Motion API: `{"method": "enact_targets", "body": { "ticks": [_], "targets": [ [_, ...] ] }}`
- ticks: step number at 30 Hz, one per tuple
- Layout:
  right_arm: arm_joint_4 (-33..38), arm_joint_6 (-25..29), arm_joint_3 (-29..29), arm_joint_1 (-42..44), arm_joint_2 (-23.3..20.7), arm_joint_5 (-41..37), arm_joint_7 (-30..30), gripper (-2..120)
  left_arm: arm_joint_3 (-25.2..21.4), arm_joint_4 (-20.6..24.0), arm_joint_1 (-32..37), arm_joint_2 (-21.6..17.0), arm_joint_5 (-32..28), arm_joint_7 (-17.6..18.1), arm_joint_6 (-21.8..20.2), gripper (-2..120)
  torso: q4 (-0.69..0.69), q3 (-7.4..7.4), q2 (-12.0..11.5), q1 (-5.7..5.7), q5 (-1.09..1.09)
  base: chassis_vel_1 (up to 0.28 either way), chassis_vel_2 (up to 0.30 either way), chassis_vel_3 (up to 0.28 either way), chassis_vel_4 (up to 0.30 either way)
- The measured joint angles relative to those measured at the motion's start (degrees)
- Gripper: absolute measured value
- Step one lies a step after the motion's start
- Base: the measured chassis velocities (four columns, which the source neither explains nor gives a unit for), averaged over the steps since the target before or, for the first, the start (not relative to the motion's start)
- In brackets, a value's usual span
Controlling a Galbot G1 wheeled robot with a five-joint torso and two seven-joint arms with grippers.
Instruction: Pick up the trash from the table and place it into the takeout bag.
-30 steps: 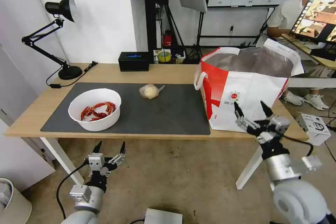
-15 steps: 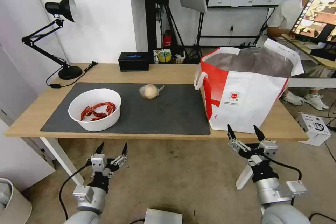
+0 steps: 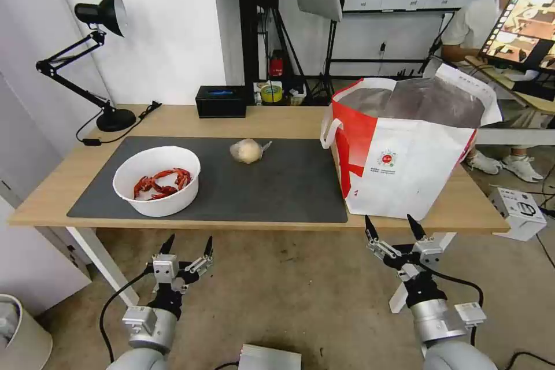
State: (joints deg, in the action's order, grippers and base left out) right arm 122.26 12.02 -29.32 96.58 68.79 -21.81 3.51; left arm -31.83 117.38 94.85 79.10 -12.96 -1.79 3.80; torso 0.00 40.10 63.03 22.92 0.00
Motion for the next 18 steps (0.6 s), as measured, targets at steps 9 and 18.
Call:
{"method": "enact_targets", "body": {
  "ticks": [9,18],
  "targets": [
    [0.11,0.15,0.38,0.07,0.53,0.63,-0.16,100,-0.42,-0.13,-0.05,-0.26,-0.3,-0.01,0.02,100,0.0,0.0,0.0,0.0,0.0,0.0,0.0,0.0,0.0],
    [0.41,0.16,0.16,0.24,0.42,0.48,-0.32,100,-0.55,-0.16,-0.18,-0.27,-0.44,-0.01,0.02,100,0.0,0.0,0.0,0.0,0.0,0.0,0.0,0.0,0.0]
  ]
}}
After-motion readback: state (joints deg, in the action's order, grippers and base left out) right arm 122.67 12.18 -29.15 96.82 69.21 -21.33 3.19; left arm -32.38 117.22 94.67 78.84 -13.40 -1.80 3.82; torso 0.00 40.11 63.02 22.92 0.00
